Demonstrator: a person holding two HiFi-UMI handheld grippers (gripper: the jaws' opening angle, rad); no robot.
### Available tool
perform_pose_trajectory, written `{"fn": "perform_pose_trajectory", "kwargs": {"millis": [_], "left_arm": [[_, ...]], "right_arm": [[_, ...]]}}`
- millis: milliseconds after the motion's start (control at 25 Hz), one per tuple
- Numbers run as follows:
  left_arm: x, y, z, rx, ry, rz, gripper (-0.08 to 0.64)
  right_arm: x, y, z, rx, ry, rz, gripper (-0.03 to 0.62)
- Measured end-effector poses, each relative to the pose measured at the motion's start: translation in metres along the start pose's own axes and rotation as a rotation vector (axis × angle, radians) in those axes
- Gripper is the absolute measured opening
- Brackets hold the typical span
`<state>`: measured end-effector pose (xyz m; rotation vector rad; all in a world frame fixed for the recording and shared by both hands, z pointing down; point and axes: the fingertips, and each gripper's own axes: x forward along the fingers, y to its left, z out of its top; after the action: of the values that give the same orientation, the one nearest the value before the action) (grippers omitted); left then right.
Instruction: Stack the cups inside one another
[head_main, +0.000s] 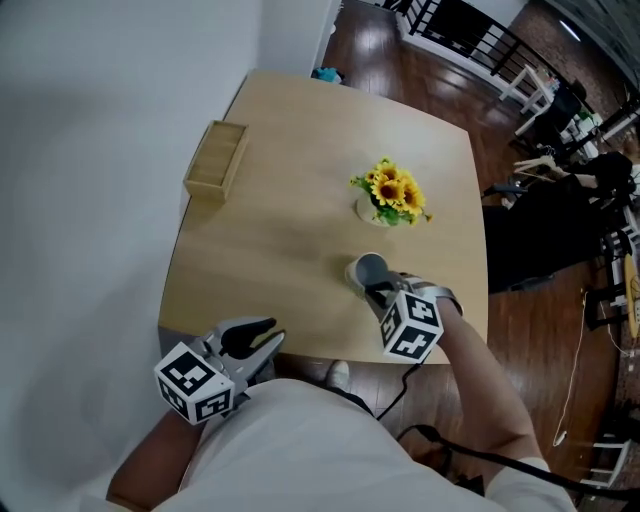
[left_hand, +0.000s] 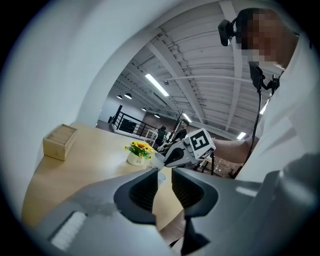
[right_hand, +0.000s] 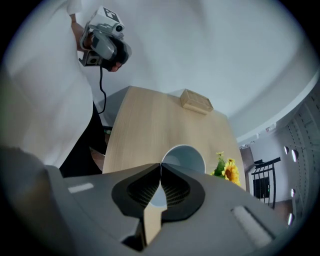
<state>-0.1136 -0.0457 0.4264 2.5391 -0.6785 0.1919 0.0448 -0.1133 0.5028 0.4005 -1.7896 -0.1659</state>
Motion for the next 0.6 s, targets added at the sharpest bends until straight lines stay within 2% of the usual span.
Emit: {"fn": "perform_pose_trajectory", "kwargs": {"millis": [320,600], "left_arm": [[0.035,-0.02,0.003,-0.001,0.003,-0.039,0.096],[0.046,-0.021,0.002,-0.015,0.006,-0.022,0.097]], "right_arm": [[-0.013,-0.004,-0.056,0.06,0.046,0.01,0.015],[0.003,0.004,-0.075,0.063,0.063,0.066,0.015]]}}
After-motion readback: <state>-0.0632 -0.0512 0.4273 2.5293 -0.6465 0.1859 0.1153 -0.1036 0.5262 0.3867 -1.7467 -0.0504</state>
